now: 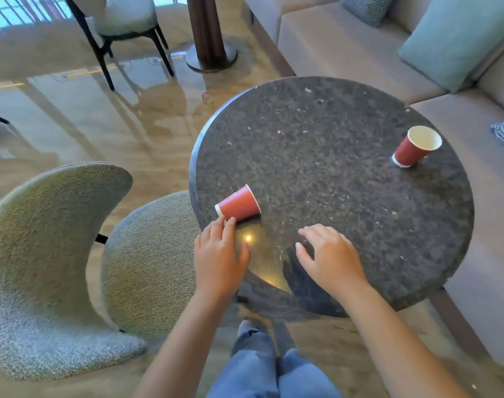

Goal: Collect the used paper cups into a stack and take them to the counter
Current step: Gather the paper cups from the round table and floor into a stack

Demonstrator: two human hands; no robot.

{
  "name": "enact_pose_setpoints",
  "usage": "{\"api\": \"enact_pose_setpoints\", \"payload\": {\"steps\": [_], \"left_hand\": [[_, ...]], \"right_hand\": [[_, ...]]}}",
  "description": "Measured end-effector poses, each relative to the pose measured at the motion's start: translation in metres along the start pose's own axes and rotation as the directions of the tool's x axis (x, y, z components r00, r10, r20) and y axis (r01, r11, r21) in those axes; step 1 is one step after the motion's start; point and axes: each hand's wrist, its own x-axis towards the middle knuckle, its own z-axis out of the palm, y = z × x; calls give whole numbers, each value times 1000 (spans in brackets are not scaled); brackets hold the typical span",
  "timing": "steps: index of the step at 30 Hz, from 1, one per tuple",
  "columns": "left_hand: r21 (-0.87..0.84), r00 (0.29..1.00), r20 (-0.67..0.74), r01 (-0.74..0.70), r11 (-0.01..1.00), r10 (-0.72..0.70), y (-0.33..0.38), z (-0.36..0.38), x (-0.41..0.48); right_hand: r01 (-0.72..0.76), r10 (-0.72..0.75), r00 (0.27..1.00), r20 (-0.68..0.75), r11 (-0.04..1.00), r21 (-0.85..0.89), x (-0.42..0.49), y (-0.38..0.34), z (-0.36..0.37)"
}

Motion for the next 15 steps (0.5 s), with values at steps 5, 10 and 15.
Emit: {"api": "enact_pose_setpoints", "payload": {"steps": [5,10,15], "left_hand": [[38,998,55,-39,999,37,-23,14,45],[96,988,139,-80,992,66,-37,30,80],[118,979,185,-109,987,86,-40,41,95]], "right_hand": [[-62,61,997,36,998,13,25,-8,22],[-119,117,992,49,993,23,41,-13,40],[-144,142,989,47,989,36,51,-15,47]]}}
